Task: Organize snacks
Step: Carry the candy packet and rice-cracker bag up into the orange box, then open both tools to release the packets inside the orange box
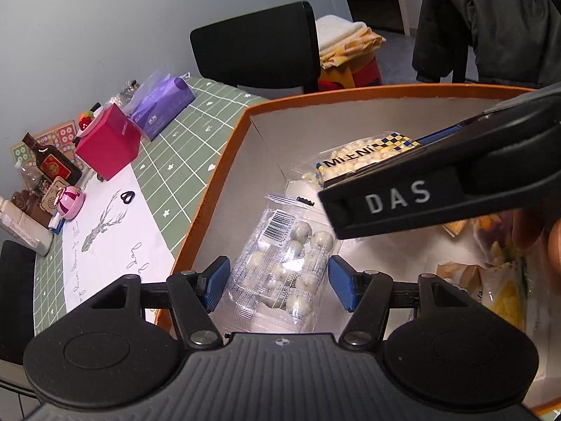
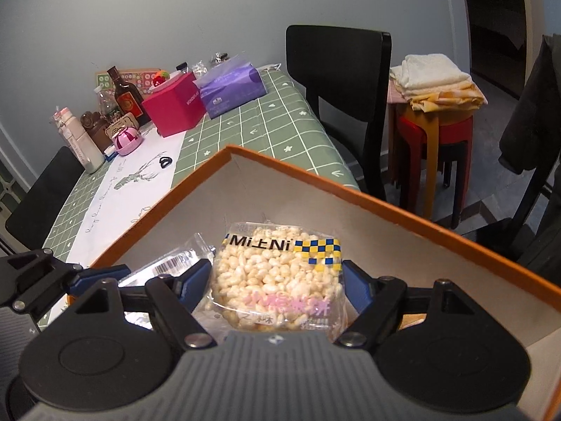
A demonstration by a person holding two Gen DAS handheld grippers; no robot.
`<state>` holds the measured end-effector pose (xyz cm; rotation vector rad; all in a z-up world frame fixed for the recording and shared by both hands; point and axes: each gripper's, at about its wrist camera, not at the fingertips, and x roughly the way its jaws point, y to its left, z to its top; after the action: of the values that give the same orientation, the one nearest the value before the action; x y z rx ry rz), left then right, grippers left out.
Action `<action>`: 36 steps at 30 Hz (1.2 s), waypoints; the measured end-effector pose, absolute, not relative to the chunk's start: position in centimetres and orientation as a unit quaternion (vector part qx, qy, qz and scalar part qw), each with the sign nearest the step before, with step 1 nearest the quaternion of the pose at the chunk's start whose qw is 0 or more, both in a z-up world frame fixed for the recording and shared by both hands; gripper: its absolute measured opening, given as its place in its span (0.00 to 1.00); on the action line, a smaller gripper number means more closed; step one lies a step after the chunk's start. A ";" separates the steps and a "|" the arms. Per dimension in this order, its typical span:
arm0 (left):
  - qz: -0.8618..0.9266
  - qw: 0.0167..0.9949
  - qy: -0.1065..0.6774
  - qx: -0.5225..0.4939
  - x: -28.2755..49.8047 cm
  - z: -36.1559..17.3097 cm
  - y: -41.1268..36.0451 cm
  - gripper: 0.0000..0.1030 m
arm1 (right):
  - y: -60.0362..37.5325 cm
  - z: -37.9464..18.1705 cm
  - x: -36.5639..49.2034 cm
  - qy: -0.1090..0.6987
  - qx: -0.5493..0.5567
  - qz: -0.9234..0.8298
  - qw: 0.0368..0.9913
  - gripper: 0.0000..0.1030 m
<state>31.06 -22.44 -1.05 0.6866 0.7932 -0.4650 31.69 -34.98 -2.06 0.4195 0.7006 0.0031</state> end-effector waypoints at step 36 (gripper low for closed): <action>-0.191 0.823 0.392 0.364 31.8 -2.1 -23.3 0.83 | -35.4 -5.6 34.5 0.333 0.319 0.008 0.887 0.81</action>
<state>31.79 -23.28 -2.05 0.7737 0.8348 -0.4055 34.51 -35.42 -5.63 0.6632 0.6915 0.0166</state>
